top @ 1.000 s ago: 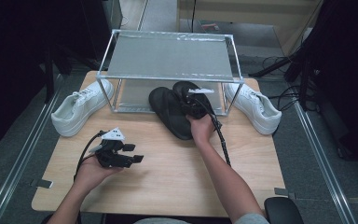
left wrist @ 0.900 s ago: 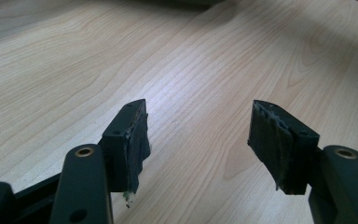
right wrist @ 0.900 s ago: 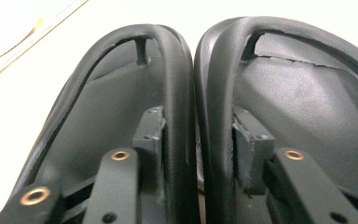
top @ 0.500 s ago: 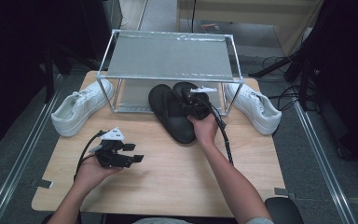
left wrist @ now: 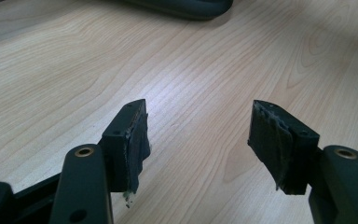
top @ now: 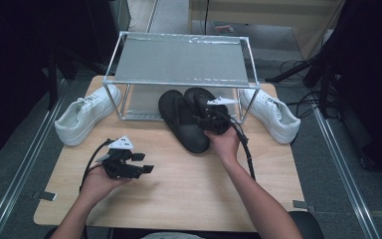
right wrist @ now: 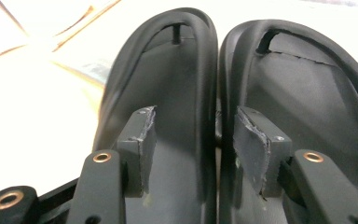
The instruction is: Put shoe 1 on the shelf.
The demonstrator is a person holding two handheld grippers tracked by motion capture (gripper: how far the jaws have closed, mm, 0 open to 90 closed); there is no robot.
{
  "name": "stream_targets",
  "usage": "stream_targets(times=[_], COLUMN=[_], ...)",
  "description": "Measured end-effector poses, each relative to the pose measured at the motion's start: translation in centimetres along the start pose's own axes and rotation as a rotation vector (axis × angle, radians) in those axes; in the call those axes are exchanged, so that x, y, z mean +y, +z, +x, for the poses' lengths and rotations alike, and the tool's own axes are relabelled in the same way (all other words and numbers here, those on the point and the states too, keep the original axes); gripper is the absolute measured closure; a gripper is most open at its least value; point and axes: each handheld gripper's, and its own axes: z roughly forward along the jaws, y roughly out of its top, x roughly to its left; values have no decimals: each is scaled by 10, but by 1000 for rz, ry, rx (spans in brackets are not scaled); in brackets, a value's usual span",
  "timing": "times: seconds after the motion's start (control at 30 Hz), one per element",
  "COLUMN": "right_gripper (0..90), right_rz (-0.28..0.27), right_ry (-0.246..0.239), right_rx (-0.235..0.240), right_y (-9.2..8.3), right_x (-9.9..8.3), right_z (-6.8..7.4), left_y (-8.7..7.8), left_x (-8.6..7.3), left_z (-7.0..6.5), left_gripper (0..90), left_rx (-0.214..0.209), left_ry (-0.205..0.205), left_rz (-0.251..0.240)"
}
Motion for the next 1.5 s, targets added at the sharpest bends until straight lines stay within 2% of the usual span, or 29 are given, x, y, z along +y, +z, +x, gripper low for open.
stream_targets(times=[0.13, 0.2, 0.27, 0.33, 0.43, 0.53, 0.67, 0.77, 0.87, 0.93, 1.1, 1.17, 1.27, 1.33, 1.43, 1.5], right_gripper=[495, 482, 482, 482, 481, 481, 480, 484, 493, 501, 521, 514, 506, 496, 489, 488], right_rz=[6, 21, 6, -6, -21, -17, -26, -21, -12, -25, -5, -9, 12, 21, 31, 36], right_ry=[-7, -46, -63, -64, -57, -54, -68, -55, -69, -73, -78, -72, -71, -66, -63, -61], right_rx=[36, 41, 55, 68, 96, 119, 139, 157, 167, 174, 180, 183, 178, 176, 176, 176], right_y=[-12, -20, -30, -39, -50, -58, -67, -71, -74, -75, -75, -75, -73, -71, -69, -67], right_x=[-2, -4, -8, -11, -19, -27, -43, -52, -60, -65, -72, -73, -74, -75, -76, -77], right_z=[2, 3, 4, 3, 2, 3, 3, 2, 3, 3, 4, 3, 3, 2, 2, 2], left_y=[0, 1, 2, 3, 6, 7, 7, 9, 11, 12, 13, 14, 14, 15, 18, 17], left_x=[3, 4, 6, 9, 15, 22, 35, 45, 56, 63, 79, 88, 101, 107, 117, 126], left_z=[2, 3, 3, 4, 4, 5, 9, 13, 17, 20, 28, 32, 40, 43, 49, 51], left_gripper=[382, 386, 402, 412, 434, 490, 593, 680, 757, 788, 863, 882, 896, 900, 900, 900], left_rx=[-16, -27, -38, -49, -47, -54, -62, -97, -89, -83, -71, -59, -44, -39, -31, -29], left_ry=[-7, -6, -7, -13, 7, 13, -9, -16, 13, 28, 68, 84, 87, 105, 119, 114], left_rz=[-1, -6, 3, 4, 15, 28, 14, -7, -9, -10, 3, 6, 7, 5, 22, 13])
